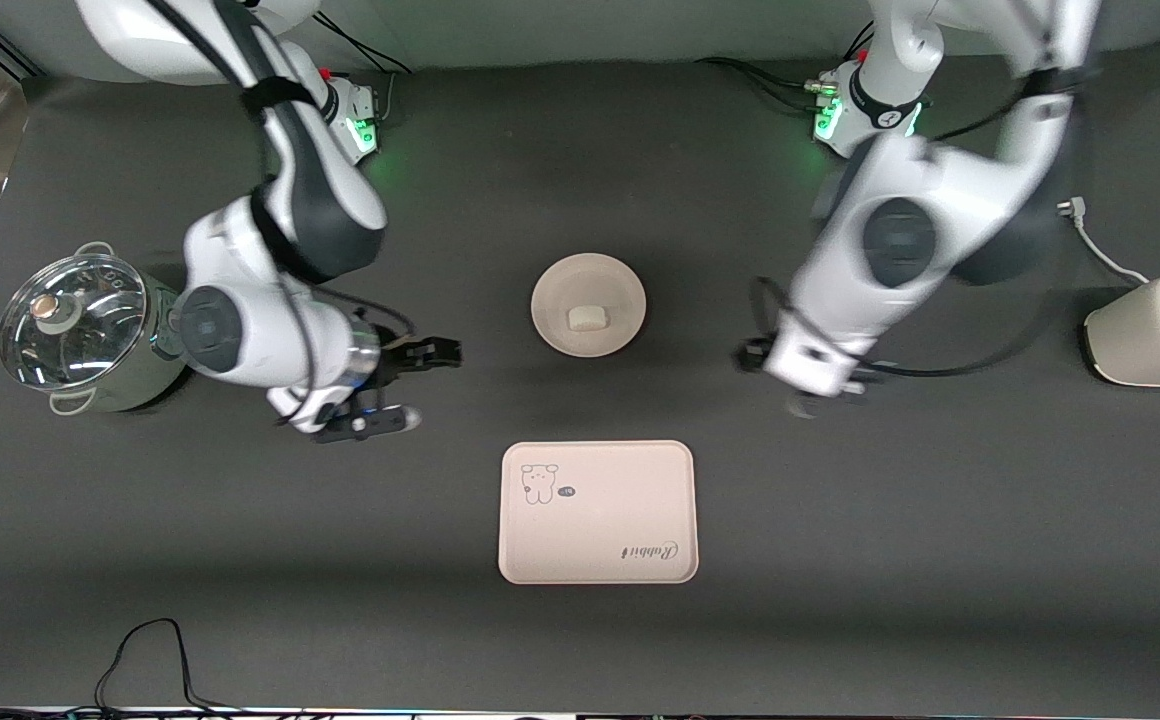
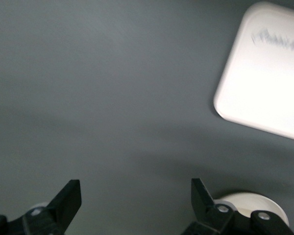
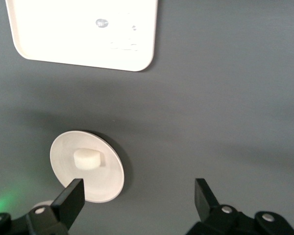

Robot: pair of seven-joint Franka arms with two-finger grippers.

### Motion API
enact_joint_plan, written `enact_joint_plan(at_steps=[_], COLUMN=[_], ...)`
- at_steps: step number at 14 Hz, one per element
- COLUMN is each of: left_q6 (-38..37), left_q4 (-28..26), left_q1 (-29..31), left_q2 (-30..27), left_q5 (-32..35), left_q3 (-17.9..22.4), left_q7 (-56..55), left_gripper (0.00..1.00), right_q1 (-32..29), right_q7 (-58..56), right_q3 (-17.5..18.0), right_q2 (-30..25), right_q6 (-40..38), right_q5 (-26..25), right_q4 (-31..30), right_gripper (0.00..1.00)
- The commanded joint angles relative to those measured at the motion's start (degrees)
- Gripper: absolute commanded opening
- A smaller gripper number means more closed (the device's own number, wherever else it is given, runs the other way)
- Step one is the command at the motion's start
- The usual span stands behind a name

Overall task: Place bun in plate and plate on tray
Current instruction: 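Grip the plate rim with the right gripper while the left gripper withdraws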

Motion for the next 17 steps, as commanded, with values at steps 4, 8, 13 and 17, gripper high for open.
enact_joint_plan(at_steps=[4,8,13,17], left_q6=[-3.6,-6.9,-10.7,-10.8], left_q4=[-2.2,-2.0,-0.1,1.2], left_q1=[10.3,14.5,24.2,30.0], left_q2=[-8.0,-10.7,-12.0,-11.6], left_q5=[5.3,4.3,3.8,3.9], left_q3=[-0.8,-0.5,-6.8,-12.7], left_q7=[10.4,17.4,18.6,20.3], left_gripper=[1.00,1.00,1.00,1.00], right_q1=[9.1,14.0,18.5,18.5], right_q7=[1.3,1.3,1.3,0.7], right_q3=[-0.6,-0.5,-0.5,-0.6], right_q2=[0.4,4.9,6.2,5.8], right_q6=[24.0,31.5,33.3,34.5], right_q5=[3.4,4.3,9.2,9.2], right_q4=[-17.6,-19.7,-22.4,-24.1], right_gripper=[0.98,0.95,0.83,0.29])
